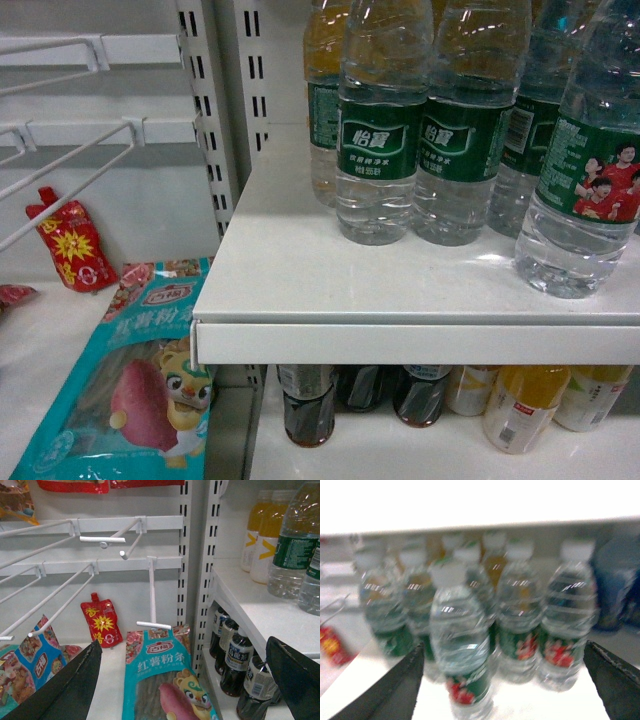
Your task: Move water from second to third shelf
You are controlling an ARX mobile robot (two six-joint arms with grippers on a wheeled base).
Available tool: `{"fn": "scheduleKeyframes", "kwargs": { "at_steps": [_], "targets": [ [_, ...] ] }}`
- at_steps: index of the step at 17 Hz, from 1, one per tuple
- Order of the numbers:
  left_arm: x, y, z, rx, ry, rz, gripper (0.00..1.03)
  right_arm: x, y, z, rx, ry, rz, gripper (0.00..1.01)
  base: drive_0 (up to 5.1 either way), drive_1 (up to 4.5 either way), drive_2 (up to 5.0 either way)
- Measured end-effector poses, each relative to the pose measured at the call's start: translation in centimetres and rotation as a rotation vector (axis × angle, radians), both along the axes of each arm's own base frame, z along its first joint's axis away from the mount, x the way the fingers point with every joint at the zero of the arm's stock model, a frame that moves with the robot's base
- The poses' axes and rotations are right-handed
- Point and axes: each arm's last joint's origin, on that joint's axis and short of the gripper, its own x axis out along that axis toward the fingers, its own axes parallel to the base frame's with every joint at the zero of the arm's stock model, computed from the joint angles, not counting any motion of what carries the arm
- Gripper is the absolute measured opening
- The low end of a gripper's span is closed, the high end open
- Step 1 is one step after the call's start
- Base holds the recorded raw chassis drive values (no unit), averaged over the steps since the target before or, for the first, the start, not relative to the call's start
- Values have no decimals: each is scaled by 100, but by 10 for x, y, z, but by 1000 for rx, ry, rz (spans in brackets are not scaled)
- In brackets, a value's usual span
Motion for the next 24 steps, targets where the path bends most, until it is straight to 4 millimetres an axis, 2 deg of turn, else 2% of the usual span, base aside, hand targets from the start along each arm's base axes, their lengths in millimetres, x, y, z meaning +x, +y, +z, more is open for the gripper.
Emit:
{"fn": "scheduleKeyframes", "kwargs": {
  "at_steps": [2,5,6,7,12,18,24],
  "targets": [
    [0,0,0,0,0,0,98,-6,-3,-1,-20,-43,-78,87,0,0,0],
    [0,0,0,0,0,0,98,-12,-5,-7,-34,-48,-116,79,0,0,0],
    [0,0,0,0,0,0,98,-19,-11,-17,-46,-39,-140,70,0,0,0],
    [0,0,0,0,0,0,98,-27,-21,-31,-57,-28,-167,55,0,0,0],
    [0,0,0,0,0,0,98,-44,-20,-57,-65,-41,-153,4,0,0,0],
    [0,0,0,0,0,0,98,-61,-20,-87,-69,-35,-153,2,0,0,0],
    [0,0,0,0,0,0,98,-68,-20,-100,-69,-42,-152,2,0,0,0]
  ]
}}
